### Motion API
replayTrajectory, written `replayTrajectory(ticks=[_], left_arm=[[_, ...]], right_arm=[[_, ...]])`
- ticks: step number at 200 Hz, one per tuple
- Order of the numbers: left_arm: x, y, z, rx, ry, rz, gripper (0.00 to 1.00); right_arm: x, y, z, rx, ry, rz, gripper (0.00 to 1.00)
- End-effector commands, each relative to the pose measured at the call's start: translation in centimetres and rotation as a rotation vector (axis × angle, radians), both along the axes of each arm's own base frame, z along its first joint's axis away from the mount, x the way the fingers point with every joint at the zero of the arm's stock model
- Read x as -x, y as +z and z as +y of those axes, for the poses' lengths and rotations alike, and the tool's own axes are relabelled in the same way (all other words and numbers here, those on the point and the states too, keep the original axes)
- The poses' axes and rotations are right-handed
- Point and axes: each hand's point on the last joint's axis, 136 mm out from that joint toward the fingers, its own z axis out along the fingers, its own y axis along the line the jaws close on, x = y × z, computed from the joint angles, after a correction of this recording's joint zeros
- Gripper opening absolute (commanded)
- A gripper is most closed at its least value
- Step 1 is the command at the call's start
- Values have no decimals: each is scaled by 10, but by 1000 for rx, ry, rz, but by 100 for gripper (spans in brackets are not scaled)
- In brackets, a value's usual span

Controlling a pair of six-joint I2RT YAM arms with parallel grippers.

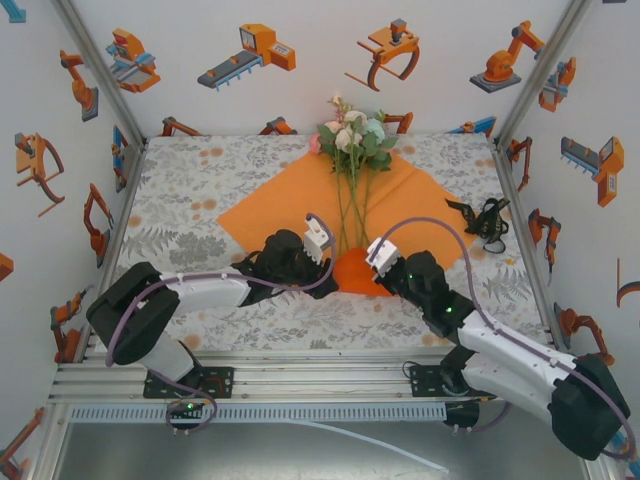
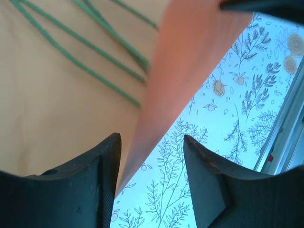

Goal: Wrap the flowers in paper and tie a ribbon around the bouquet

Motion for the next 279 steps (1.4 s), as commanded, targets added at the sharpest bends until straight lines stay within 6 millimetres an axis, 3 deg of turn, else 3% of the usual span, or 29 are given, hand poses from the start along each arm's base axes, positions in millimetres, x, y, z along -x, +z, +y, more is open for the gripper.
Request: replayTrajectory(ticks=[1,18,38,49,68,95,126,147,172,201,226,250,279], left_arm=[[0,-17,4,-42,3,21,46],[-1,-22,5,-50,13,26,32],[-3,-24,5,-45,27,35,15],[-4,-26,5,-41,38,45,9],[-5,-28,4,-28,50,58,0],[-7,-36,6,-40,74,73,0],[-21,-50,17,-58,175,121,0],[-30,-51,21,-23,225,163,23],[-34,-48,25,-13,249,165,31],[-39,-40,41,-22,315,148,42],[-40,-13,52,-25,347,109,45],[-34,17,58,-28,356,84,47],[-15,44,46,-8,327,62,47]], right_arm=[[-9,12,6,-118,2,127,0],[-16,5,8,-114,-10,205,8],[-27,-4,4,-113,-80,275,35],[-32,-9,-2,-113,-140,315,39],[-35,-17,-14,-150,-243,396,56],[-29,-28,-33,-242,-389,556,71],[-24,-60,-54,-288,-515,722,72],[-30,-82,-75,-243,-649,781,68],[-40,-94,-84,-190,-727,791,67],[-54,-84,-81,-209,-728,768,67],[-58,-57,-80,-248,-728,736,68],[-52,-29,-82,-324,-748,701,68],[-32,-15,-62,-418,-718,705,62]])
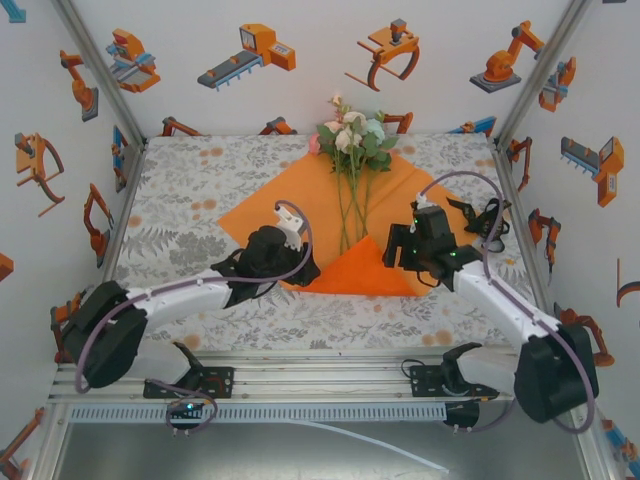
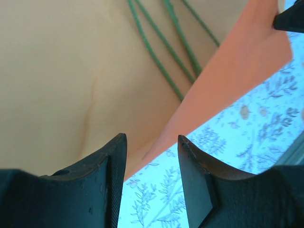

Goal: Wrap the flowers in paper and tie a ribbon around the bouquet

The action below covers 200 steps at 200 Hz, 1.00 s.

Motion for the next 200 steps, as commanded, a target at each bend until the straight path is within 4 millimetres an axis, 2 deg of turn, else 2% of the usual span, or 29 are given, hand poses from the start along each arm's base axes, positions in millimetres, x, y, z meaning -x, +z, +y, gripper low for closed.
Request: replayTrajectory(ticks=[1,20,46,62,72,97,110,122,136,152,174,200], left_arm=[[15,15,-6,-14,-8,10,47],[33,15,-32,5,-74,19,45],[29,-20,-47,-129,-85,-27,48],[24,-35,-52,-181,-113,-59,57],[23,-36,-56,-185,-137,-68,60],[42,-43,-78,-122,-319,7,61],[46,-49,-82,-112,-344,34,52],[48,-51,-80,-84,-342,62,40],[55,-48,-76,-33,-353,102,18],[67,-45,-64,-7,-363,140,0],[86,-41,-47,5,-370,183,0],[109,-33,-34,50,-365,228,0]], right_arm=[[17,8,13,-72,-41,11,61],[30,-5,32,-92,-33,40,58],[34,-33,36,24,46,70,67],[30,-36,37,96,105,62,69],[28,-34,38,121,139,52,69],[26,-29,50,116,233,17,67],[28,-27,55,106,277,7,56],[29,-26,57,96,284,10,40],[35,-24,65,49,315,23,28],[45,-23,76,-30,354,43,20],[62,-22,91,-128,415,47,9],[90,-19,105,-198,495,52,5]])
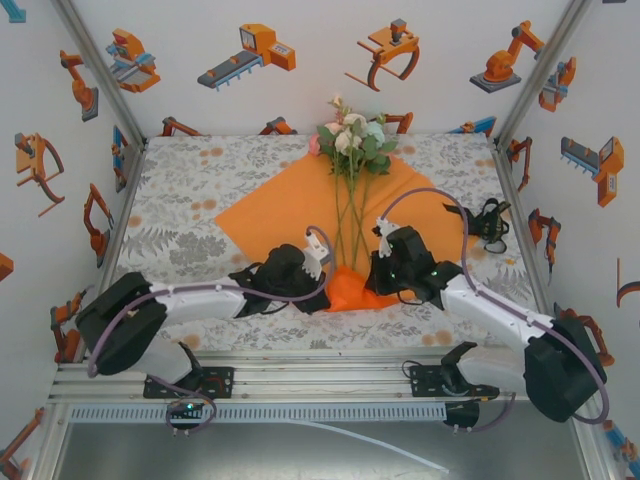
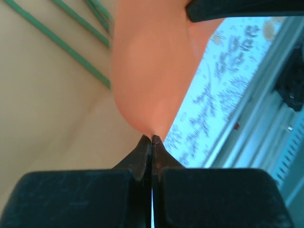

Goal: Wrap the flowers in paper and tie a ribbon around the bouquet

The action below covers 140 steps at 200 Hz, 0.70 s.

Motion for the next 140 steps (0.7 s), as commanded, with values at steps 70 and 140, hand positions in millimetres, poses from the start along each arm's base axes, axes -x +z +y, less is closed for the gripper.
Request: replayTrajectory(ticks=[70,140], left_arm=[[67,18,14,-4,11,34,0],[-32,47,13,-67,302,-243,0]], right_arm=[[51,27,7,-87,65,-28,3],[-4,76,-11,18,-92,-305,1]])
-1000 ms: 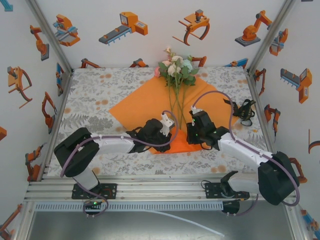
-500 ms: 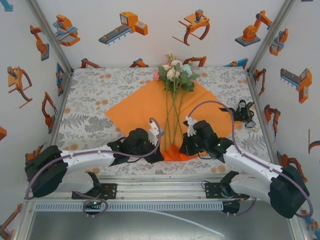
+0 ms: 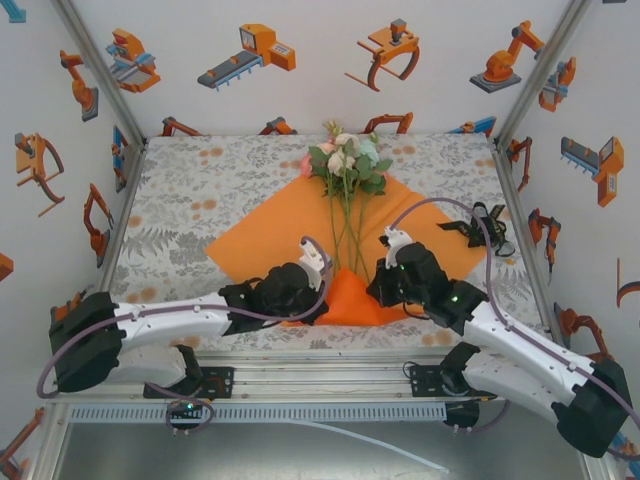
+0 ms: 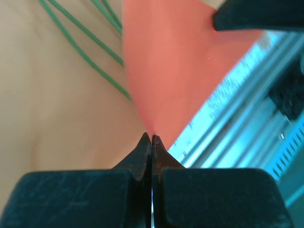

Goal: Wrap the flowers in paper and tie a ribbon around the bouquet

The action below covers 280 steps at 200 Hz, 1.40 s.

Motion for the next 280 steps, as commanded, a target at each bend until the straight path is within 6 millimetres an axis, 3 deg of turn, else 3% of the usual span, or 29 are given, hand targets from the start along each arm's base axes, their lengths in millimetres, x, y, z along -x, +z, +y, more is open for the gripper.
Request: replayTrajectory(ticks=[1,44,71,80,101,121,140,164,193,219,252,266,280], left_arm=[[-41,10,6,-25,123,-105,0],[-65,-10,1,-81,140,-141,0],[-65,-16,-10,-46,112,-117,0],[-66,-19,-8,-47,133,-110,0],[-71,-28,6,-67,195,-106,0],[-76,-29,21,-58,263,-100,0],[-77,-32,31,-48,311,-80,0],[-75,-38,40,-26,360,-47,0],[-74,-41,45,-9,386,-33,0],[-76,-43,47,-10,405,-27,0],[-79,-42,52,-27,427,-31,0],[-79,-37,53,-30,418,-41,10],[-80,-28,57,-42,417,-63,30]], right_arm=[[-31,25,-8,53,-85,-142,1],[-63,13,-14,115,-134,-203,1],[-67,-4,-11,113,-109,-182,6],[-61,-4,-5,93,-68,-160,17],[-38,-5,-1,49,-11,-53,54],[-10,-18,-5,-3,1,85,67],[16,-29,1,-111,25,211,73],[25,-50,-6,-128,-33,286,74],[31,-80,-4,-113,-44,380,64],[25,-92,-3,-76,-61,409,29],[10,-90,-16,-13,-127,329,2],[6,-93,-23,29,-147,306,0],[3,-97,-36,109,-180,292,0]])
